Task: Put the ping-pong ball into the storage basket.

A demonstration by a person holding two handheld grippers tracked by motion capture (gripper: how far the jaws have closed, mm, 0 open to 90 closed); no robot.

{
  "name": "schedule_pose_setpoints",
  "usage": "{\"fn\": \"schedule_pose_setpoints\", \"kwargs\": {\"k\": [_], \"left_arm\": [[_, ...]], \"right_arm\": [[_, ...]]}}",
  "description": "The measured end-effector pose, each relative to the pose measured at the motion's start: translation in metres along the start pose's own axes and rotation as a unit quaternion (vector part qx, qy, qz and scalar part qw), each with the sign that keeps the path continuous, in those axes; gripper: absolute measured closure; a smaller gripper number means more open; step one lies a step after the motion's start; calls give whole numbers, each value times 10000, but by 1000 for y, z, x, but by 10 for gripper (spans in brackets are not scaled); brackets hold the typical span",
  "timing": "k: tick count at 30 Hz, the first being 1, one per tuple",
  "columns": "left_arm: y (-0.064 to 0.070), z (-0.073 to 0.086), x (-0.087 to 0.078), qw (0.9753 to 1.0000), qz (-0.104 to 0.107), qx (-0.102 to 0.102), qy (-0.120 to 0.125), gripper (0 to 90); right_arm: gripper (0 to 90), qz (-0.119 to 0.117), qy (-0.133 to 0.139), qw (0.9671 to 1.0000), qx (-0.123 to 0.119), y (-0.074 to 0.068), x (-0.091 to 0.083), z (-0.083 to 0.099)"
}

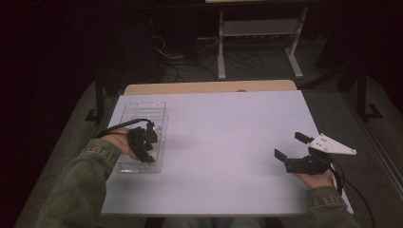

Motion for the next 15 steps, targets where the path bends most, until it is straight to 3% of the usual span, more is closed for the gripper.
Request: {"fn": "schedule_pose_setpoints", "kwargs": {"k": [7, 15], "left_arm": [[-1, 2, -4, 9997, -150, -161, 82, 335], [-4, 6, -11, 9989, -296, -304, 192, 277]], "right_arm": [[0, -14, -15, 10000, -8, 0, 0, 0], [0, -16, -29, 10000, -1, -1, 1, 0]]}}
Point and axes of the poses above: each handheld gripper's, and its own axes: x roughly forward along the jaws, z roughly out of its underside, y roughly to its right, the point moved 1 cm from there along x, roughly forward along the jaws, and after that the axes turned 6 degrees about y, right-handed, at the moved point
